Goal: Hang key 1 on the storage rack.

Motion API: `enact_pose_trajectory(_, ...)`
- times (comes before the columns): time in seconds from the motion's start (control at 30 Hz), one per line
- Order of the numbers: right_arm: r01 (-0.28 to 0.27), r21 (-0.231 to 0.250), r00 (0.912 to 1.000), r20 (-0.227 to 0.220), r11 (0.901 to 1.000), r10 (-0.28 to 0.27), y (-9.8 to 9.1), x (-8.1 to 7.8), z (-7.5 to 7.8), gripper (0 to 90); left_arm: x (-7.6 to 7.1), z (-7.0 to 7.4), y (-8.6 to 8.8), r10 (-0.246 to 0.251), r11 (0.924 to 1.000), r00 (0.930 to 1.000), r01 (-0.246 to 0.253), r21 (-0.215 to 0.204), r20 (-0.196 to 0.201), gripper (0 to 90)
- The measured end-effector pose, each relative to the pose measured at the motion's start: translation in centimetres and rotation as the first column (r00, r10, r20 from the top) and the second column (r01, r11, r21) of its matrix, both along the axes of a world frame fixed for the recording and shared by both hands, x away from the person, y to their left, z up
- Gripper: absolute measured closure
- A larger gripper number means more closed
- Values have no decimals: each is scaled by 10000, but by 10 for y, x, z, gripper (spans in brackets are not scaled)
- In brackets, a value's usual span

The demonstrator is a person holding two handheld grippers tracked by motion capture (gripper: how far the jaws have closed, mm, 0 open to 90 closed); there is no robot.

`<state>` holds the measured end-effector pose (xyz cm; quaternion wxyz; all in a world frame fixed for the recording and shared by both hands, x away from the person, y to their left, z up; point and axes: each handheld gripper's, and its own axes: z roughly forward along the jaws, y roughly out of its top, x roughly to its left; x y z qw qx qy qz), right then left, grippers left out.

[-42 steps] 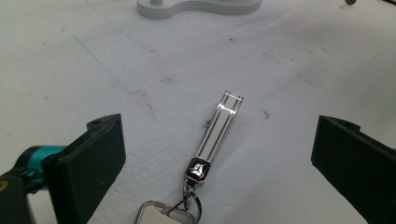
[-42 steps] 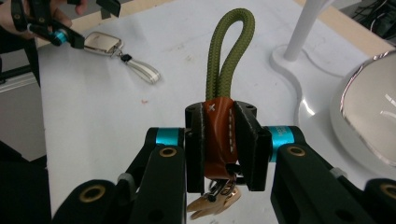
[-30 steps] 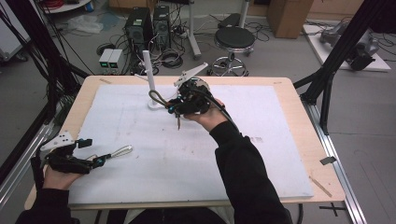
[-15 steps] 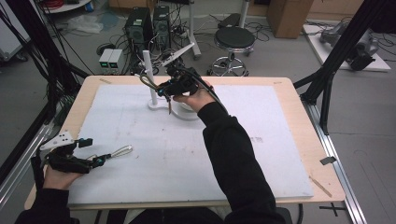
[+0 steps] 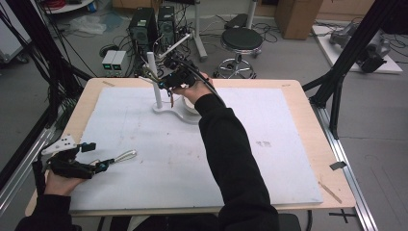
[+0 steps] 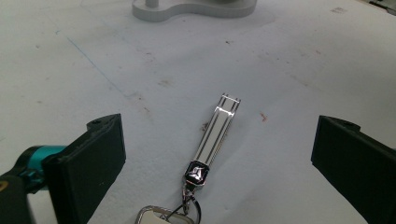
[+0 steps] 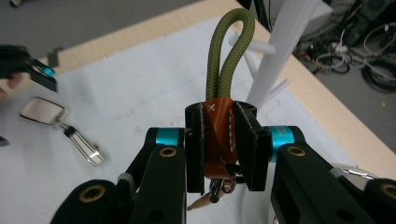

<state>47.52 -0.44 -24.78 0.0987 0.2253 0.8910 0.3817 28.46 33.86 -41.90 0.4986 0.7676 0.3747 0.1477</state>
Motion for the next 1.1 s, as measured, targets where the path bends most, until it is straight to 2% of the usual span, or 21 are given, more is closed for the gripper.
enact_pose_trajectory(0.07, 226, -319, 9997, 33, 9992, -225, 4, 5, -6, 748, 0, 0, 1, 22, 10000, 10000, -22, -26, 21, 34)
enact_pose_trajectory(0.33, 520, -356, 9984, -212, 9980, -528, 5, 16, -16, 747, 0, 0, 1, 14, 10000, 10000, -14, -34, 31, 35)
enact_pose_trajectory(0.5, 770, -534, 9970, -63, 9956, -775, 7, 19, -19, 748, 0, 0, 1, 30, 10000, 10000, -30, -31, 57, 34)
enact_pose_trajectory(0.7, 894, -712, 9956, -210, 9934, -911, 9, 24, -25, 747, 1, 0, 1, 24, 10000, 10000, -24, -16, 47, 34)
enact_pose_trajectory(0.8, 1175, -761, 9930, -42, 9902, -1181, 9, 27, -28, 735, 0, 0, 1, 43, 10000, 10000, -42, -2, 51, 34)
enact_pose_trajectory(0.83, 1223, -647, 9924, -75, 9904, -1230, 9, 27, -29, 734, 0, 0, 1, 56, 10000, 9999, -56, 1, 92, 35)
enact_pose_trajectory(0.9, 1343, -370, 9908, -107, 9903, -1348, 7, 27, -31, 593, 0, 1, 2, 138, 9999, 9998, -138, 4, 156, 34)
enact_pose_trajectory(0.97, 1638, -275, 9864, -119, 9861, -1642, 5, 26, -31, 513, 0, 1, 2, 146, 9999, 9998, -146, -27, 163, 34)
enact_pose_trajectory(1.03, 1737, -251, 9848, -47, 9845, -1739, 2, 26, -31, 385, -1, 1, 2, 170, 9998, 9997, -170, -43, 186, 35)
enact_pose_trajectory(1.07, 1777, -145, 9841, -56, 9840, -1778, 0, 25, -31, 347, -1, 1, 2, 170, 9999, 9997, -170, -21, 185, 35)
enact_pose_trajectory(1.1, 1751, 5, 9844, -151, 9845, -1751, -3, 25, -30, 266, -1, 1, 2, 170, 9999, 9997, -170, -21, 185, 34)
